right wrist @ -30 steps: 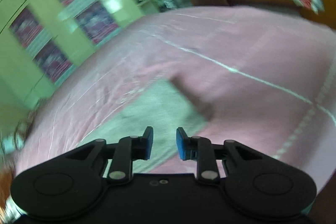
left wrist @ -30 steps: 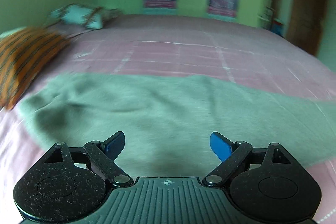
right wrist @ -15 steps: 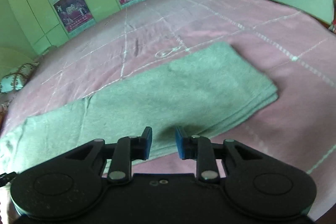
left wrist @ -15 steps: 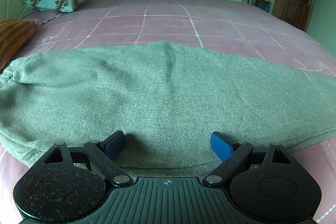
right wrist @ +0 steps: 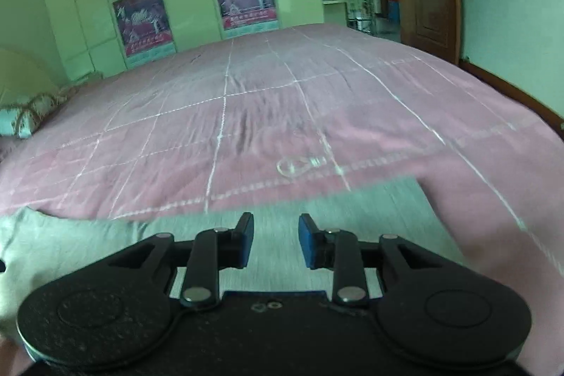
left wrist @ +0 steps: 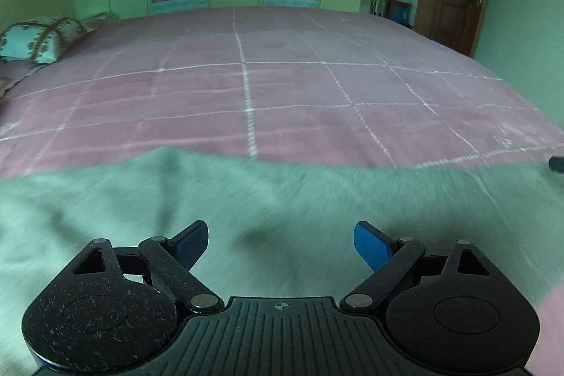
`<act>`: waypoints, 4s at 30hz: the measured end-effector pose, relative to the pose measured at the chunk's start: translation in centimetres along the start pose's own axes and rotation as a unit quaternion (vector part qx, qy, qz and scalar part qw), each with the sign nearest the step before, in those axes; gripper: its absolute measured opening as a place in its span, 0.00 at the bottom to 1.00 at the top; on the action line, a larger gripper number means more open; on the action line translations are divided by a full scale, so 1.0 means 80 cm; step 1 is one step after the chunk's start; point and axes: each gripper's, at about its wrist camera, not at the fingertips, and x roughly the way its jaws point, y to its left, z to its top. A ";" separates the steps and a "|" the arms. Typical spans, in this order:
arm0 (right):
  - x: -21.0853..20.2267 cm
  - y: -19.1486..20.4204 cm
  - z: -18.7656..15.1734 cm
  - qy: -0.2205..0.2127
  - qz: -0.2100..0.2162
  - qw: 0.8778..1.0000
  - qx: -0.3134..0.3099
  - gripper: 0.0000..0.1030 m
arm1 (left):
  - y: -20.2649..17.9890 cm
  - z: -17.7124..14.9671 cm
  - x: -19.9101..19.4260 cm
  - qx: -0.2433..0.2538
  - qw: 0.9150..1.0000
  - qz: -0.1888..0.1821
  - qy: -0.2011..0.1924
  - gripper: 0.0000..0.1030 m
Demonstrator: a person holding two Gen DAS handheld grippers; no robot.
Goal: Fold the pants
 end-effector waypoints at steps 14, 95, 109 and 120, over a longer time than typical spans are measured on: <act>-0.094 -0.201 -0.082 -0.029 0.038 0.937 0.346 0.24 | 0.022 -0.030 -0.019 -0.033 0.999 0.029 0.008 0.87; -0.062 0.412 -0.132 0.044 0.237 0.969 -0.045 0.17 | 0.300 -0.190 -0.192 -0.216 0.956 0.201 -0.005 0.95; -0.064 0.318 -0.099 -0.006 0.165 0.986 0.009 0.17 | 0.271 -0.178 -0.185 -0.224 0.960 0.168 -0.030 0.95; -0.046 0.206 -0.084 0.024 0.067 0.997 -0.001 0.23 | 0.207 -0.121 -0.136 -0.158 0.974 0.161 -0.031 0.95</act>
